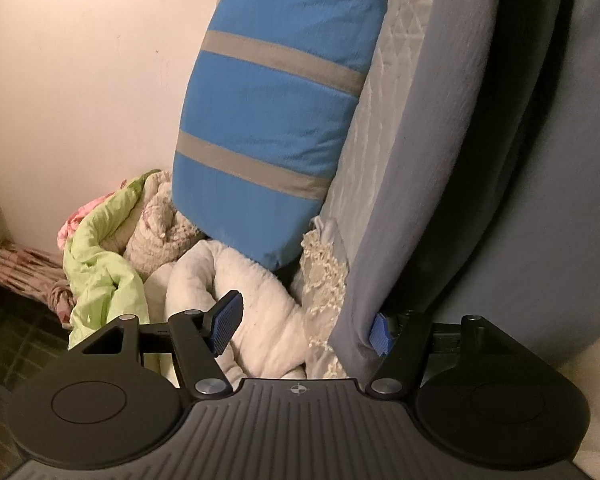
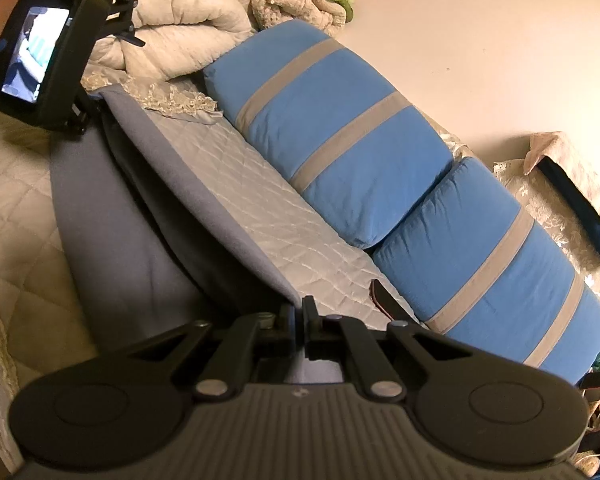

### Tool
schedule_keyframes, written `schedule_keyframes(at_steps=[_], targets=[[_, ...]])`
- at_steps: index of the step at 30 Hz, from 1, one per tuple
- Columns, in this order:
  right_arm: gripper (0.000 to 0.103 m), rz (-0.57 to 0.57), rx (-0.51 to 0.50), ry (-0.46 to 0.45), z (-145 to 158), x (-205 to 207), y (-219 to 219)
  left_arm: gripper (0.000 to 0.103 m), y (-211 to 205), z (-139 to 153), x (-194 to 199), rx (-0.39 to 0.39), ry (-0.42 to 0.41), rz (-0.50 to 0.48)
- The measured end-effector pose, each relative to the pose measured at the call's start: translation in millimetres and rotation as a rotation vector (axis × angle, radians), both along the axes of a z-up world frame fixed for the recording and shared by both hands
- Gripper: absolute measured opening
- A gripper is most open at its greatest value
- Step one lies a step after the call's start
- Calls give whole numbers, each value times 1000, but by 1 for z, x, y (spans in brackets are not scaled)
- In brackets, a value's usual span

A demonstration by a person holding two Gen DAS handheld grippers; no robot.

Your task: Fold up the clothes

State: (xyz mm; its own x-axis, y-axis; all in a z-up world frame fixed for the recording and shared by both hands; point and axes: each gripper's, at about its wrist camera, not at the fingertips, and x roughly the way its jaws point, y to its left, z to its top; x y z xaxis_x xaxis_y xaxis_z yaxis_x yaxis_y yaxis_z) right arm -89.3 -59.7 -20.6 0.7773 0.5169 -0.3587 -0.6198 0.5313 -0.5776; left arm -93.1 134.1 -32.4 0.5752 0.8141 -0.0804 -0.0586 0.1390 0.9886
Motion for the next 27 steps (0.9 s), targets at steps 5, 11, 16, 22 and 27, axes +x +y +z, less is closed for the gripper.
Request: schedule_keyframes(at_steps=[5, 11, 16, 22, 27], targets=[[20, 1, 0, 4, 1, 1, 0, 63, 14, -4, 3, 8, 14, 34], [20, 2, 2, 4, 2, 1, -1, 63, 19, -6, 2, 26, 5, 52], [21, 1, 7, 9, 2, 1, -1, 64, 22, 2, 6, 67, -45, 91], [21, -8, 10, 16, 3, 3, -1, 72, 28, 7, 7, 56, -12, 106], [19, -17, 23, 51, 6, 10, -2, 72, 40, 22, 1, -120, 76, 93]])
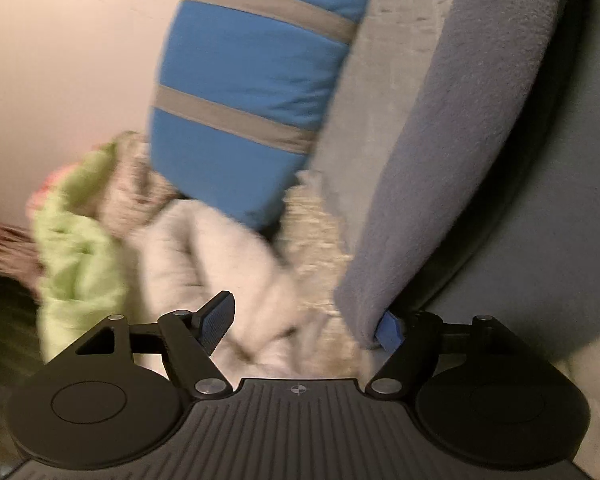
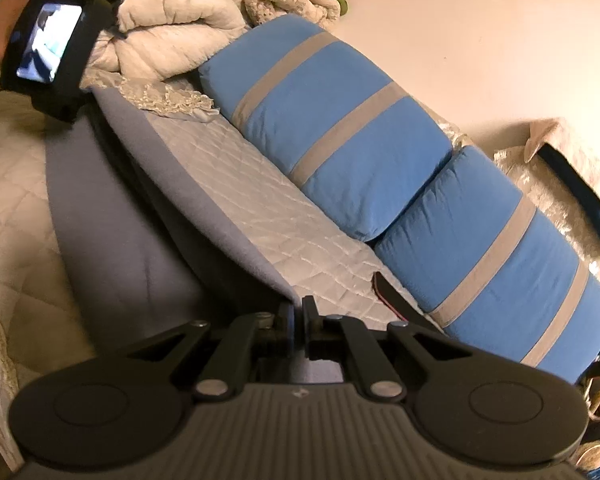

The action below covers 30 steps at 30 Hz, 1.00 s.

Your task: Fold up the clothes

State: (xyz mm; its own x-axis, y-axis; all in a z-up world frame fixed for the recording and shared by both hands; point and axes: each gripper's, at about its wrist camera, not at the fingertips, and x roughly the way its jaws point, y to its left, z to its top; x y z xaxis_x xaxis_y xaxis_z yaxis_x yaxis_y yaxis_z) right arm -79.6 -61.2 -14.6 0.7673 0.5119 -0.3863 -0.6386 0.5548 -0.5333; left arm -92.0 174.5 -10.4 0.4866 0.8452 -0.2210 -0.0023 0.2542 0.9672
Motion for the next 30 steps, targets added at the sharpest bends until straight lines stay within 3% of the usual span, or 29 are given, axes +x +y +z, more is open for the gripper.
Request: schedule_keyframes(at_steps=[3, 9, 15, 20, 22, 27, 30], targets=[[19, -6, 20, 27, 4, 2, -1, 72, 4, 6, -5, -45, 4, -30], [19, -18, 21, 35, 3, 4, -3, 72, -7, -16, -24, 111, 60, -138], [19, -10, 20, 36, 3, 2, -3, 70, -5, -18, -17, 139, 53, -123], [20, -9, 22, 41, 3, 3, -5, 54, -5, -7, -12, 131, 11, -103], [20, -14, 28, 51, 4, 5, -6, 50, -4, 6, -11, 64, -22, -89], [20, -25, 91, 161, 19, 22, -10, 44, 19, 54, -3, -294, -124, 1], [20, -41, 120, 209, 25, 35, -10, 44, 34, 70, 0, -408, -132, 7]])
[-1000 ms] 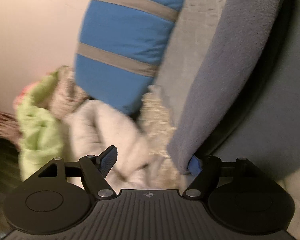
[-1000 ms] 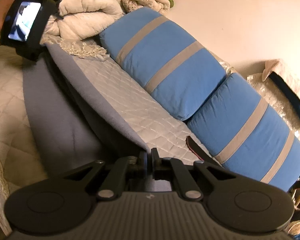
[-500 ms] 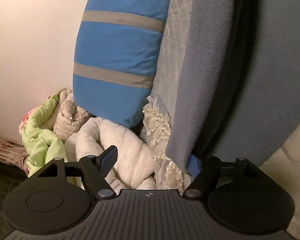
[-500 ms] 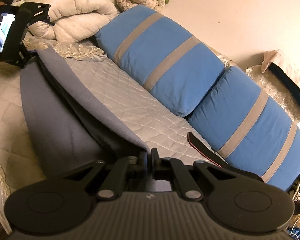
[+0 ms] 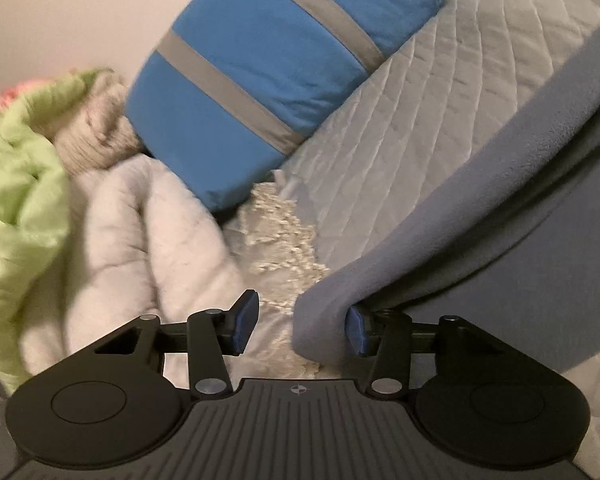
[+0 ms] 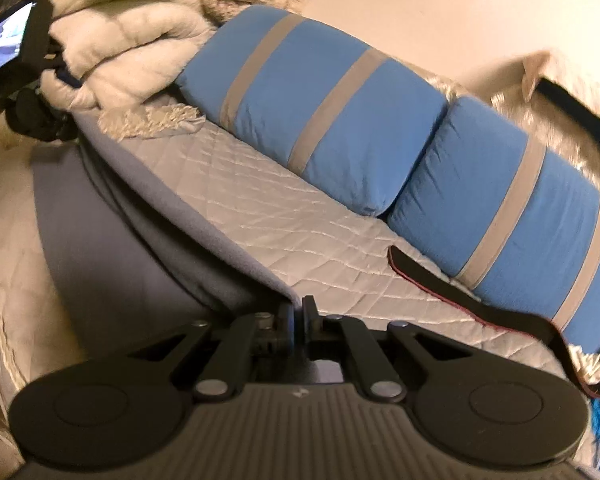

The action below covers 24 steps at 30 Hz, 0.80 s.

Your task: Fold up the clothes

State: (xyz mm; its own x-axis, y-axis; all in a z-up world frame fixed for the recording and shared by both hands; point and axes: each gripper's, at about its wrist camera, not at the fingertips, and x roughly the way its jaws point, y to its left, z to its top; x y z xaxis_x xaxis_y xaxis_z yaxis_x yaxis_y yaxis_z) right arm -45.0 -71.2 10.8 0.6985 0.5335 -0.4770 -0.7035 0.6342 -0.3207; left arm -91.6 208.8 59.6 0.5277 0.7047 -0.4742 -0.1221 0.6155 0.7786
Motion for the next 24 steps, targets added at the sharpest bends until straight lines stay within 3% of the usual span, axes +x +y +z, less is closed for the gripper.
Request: schedule_keyframes(at_steps=[5, 8, 12, 17, 19, 24], targets=[[20, -15, 18, 46, 3, 9, 0, 44, 28, 17, -2, -292, -9, 21], [20, -14, 15, 46, 2, 8, 1, 44, 30, 17, -6, -335, 17, 9], [20, -16, 21, 50, 3, 7, 0, 45, 23, 13, -9, -284, 22, -19], [20, -11, 26, 50, 3, 6, -2, 43, 15, 11, -11, -107, 22, -35], [20, -9, 27, 50, 4, 6, -2, 31, 10, 4, -10, -43, 48, -58], [20, 2, 26, 45, 3, 3, -4, 12, -3, -16, -10, 113, 137, -116]])
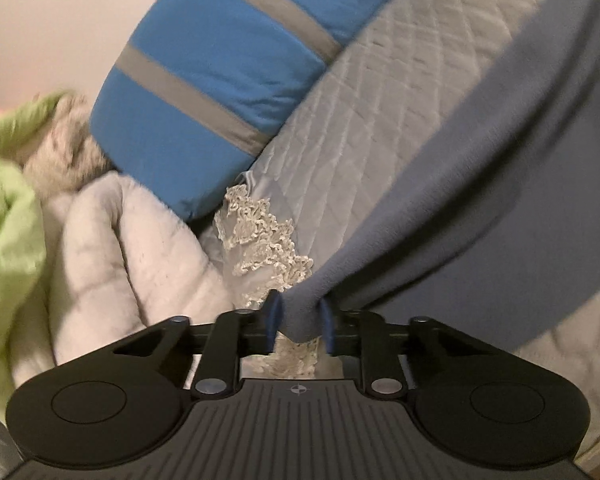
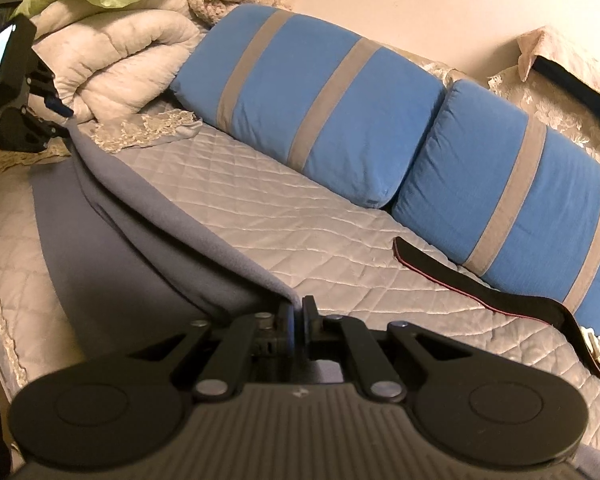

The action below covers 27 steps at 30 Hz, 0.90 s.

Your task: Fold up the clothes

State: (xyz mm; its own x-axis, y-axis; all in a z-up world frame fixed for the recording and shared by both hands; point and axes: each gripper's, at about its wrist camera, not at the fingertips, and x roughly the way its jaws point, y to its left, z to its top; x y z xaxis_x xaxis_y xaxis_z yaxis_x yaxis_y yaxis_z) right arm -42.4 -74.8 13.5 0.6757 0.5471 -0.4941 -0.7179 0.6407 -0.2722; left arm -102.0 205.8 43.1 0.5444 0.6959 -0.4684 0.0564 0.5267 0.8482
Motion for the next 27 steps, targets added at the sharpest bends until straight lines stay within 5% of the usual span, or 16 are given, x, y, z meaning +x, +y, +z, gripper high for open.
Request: schedule_keyframes(at_steps=[6, 16, 27], targets=[[20, -4, 19, -17, 3, -2, -3, 3, -8, 2, 3, 124, -50, -17], [17, -48, 121, -81, 10, 3, -11, 3, -7, 24, 31, 193, -240, -13], [17, 255, -138, -35, -21, -42, -3, 4, 13, -16, -30, 87, 55, -104]])
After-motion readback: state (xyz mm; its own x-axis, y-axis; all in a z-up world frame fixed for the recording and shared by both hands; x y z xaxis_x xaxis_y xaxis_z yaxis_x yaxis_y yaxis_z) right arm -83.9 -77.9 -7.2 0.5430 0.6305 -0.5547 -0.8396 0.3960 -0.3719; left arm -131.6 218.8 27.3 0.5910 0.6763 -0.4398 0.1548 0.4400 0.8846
